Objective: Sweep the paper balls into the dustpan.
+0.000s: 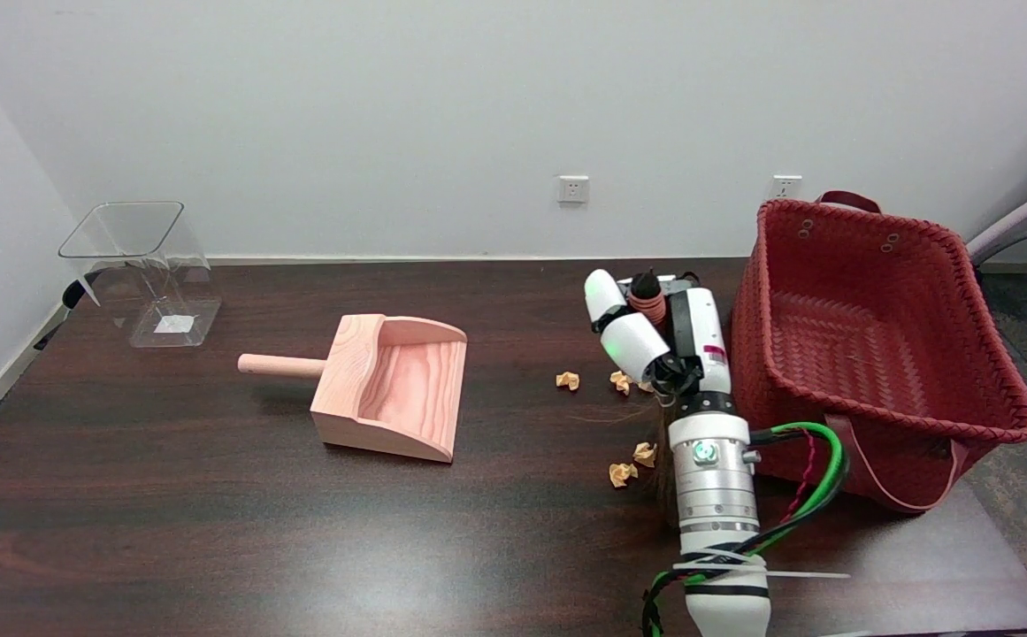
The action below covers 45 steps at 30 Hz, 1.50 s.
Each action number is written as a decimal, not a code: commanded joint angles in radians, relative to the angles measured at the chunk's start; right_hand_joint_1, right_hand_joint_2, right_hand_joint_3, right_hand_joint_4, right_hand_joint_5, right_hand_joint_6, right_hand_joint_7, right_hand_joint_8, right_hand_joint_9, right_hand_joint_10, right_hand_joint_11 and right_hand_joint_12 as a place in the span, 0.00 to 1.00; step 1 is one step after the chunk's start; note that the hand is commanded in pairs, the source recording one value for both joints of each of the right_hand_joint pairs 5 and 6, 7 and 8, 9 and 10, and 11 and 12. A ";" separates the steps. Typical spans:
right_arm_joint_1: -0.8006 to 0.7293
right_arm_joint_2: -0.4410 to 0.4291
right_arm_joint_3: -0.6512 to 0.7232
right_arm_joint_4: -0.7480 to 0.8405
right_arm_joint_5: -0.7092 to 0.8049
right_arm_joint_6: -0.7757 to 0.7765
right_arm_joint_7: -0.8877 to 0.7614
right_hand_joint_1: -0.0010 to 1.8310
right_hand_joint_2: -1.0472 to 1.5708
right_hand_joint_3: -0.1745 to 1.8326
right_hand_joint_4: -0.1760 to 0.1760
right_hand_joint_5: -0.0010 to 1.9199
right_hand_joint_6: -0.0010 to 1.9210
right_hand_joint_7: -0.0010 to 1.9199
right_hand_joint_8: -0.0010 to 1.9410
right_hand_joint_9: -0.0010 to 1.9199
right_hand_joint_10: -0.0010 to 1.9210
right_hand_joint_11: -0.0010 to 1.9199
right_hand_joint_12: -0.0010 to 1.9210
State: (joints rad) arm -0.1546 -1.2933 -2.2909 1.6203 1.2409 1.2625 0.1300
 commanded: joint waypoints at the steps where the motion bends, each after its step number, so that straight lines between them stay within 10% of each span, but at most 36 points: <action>1: 0.093 -0.108 0.011 -0.154 0.023 -0.060 -0.008 0.47 1.00 0.35 0.50 1.00 1.00 1.00 0.99 1.00 1.00 1.00 1.00; 29: 0.342 -0.393 -0.035 -0.580 0.023 -0.054 0.264 0.43 1.00 0.32 0.50 1.00 1.00 1.00 0.99 1.00 1.00 1.00 1.00; 45: 0.403 -0.409 -0.045 -0.625 0.020 -0.069 0.380 0.43 1.00 0.29 0.50 1.00 1.00 1.00 0.99 1.00 1.00 1.00 1.00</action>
State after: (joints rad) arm 0.1585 -1.6493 -2.3202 1.0999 1.2649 1.2061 0.3716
